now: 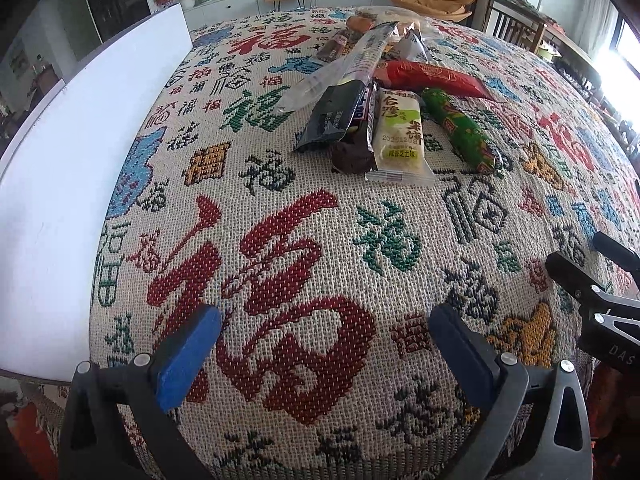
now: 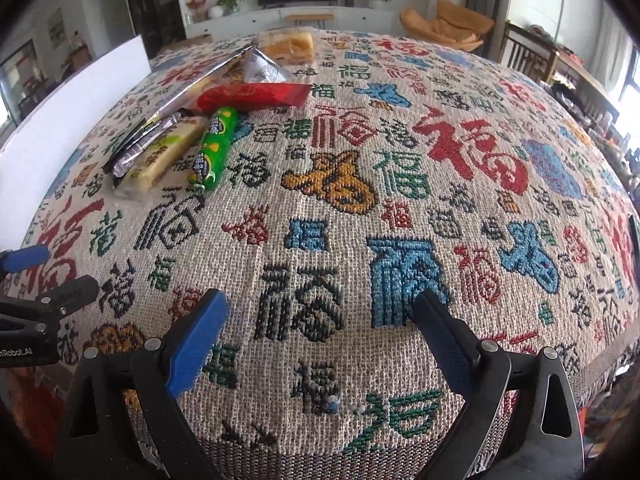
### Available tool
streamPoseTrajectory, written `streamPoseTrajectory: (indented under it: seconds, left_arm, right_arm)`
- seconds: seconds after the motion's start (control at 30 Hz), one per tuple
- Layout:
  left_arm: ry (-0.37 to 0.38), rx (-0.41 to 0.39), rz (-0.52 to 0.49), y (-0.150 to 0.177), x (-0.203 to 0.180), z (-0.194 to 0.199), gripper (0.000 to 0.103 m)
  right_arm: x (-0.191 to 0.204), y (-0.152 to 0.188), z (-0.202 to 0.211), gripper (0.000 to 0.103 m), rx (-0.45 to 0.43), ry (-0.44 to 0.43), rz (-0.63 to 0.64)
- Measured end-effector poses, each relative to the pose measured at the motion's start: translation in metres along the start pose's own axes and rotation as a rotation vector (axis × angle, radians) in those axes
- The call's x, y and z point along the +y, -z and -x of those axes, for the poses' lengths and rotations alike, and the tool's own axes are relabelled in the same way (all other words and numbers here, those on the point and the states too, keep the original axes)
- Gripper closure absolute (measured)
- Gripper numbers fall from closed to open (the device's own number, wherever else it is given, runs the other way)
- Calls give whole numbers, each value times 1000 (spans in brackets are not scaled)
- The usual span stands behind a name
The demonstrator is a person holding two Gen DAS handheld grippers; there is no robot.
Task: Organize snacks
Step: 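Move both tools toward the snack pile on the patterned cloth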
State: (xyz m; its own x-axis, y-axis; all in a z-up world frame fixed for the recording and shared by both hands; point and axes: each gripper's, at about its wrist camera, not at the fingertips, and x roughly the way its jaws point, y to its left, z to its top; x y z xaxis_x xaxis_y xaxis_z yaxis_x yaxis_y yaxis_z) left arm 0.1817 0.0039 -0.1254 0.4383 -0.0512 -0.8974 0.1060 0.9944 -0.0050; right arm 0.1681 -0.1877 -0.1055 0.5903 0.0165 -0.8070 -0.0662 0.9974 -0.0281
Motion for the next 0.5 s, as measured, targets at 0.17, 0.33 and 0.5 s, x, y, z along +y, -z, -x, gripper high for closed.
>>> streamPoseTrajectory:
  seconds: [0.17, 0.33, 0.5]
  left_arm:
    - [-8, -33, 25, 2, -1, 0, 0]
    - [-9, -67, 29, 6, 0, 1, 0]
    - [-10, -67, 30, 5, -1, 1, 0]
  right_arm:
    - [0, 4, 3, 6, -16, -4, 8]
    - [0, 9, 5, 6, -47, -1, 5]
    - [2, 11, 8, 6, -43, 8, -1]
